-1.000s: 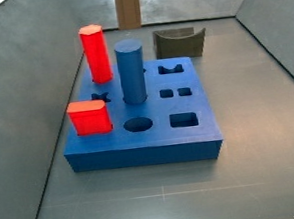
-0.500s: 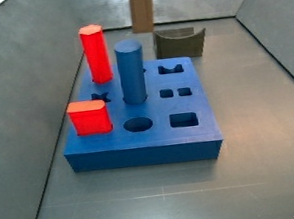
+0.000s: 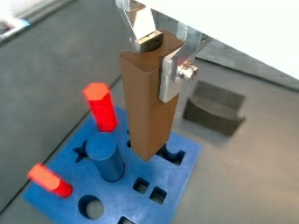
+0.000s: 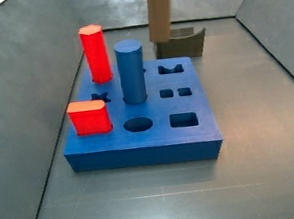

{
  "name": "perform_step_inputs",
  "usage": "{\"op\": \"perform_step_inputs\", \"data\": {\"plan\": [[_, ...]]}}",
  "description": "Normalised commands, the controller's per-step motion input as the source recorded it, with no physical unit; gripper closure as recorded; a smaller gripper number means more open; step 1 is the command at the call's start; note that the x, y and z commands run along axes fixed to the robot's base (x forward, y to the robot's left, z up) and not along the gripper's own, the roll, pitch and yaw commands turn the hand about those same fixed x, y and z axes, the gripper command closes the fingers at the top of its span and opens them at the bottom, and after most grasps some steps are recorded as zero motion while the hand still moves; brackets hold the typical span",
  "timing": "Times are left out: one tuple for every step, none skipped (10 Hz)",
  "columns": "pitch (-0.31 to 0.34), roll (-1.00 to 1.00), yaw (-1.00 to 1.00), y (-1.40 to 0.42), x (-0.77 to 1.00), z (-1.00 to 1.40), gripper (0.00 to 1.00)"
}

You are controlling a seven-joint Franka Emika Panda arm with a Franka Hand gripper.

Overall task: Pick up the arch object. Move up. Move to above the board. Insert the arch object.
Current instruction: Insert the arch object.

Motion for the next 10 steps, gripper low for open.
{"op": "perform_step_inputs", "data": {"plan": [[-0.080, 0.01, -1.00, 0.00, 0.00, -0.25, 1.00], [-0.109, 0.00, -1.00, 0.00, 0.00, -0.20, 1.00], [-0.096, 0.00, -1.00, 0.00, 0.00, -0.22, 1.00], [-0.080, 0.01, -1.00, 0.00, 0.00, -0.24, 1.00], [-0.083, 0.01, -1.00, 0.00, 0.00, -0.24, 1.00], [-0.083, 0.01, -1.00, 0.00, 0.00, -0.25, 1.00], [-0.083, 0.01, -1.00, 0.00, 0.00, -0.24, 1.00], [-0.120, 0.00, -1.00, 0.00, 0.00, -0.19, 1.00], [-0.061, -0.01, -0.71, 0.12, -0.21, -0.07, 1.00], [0.000, 0.00, 0.00, 0.02, 0.00, 0.00, 1.00]]}}
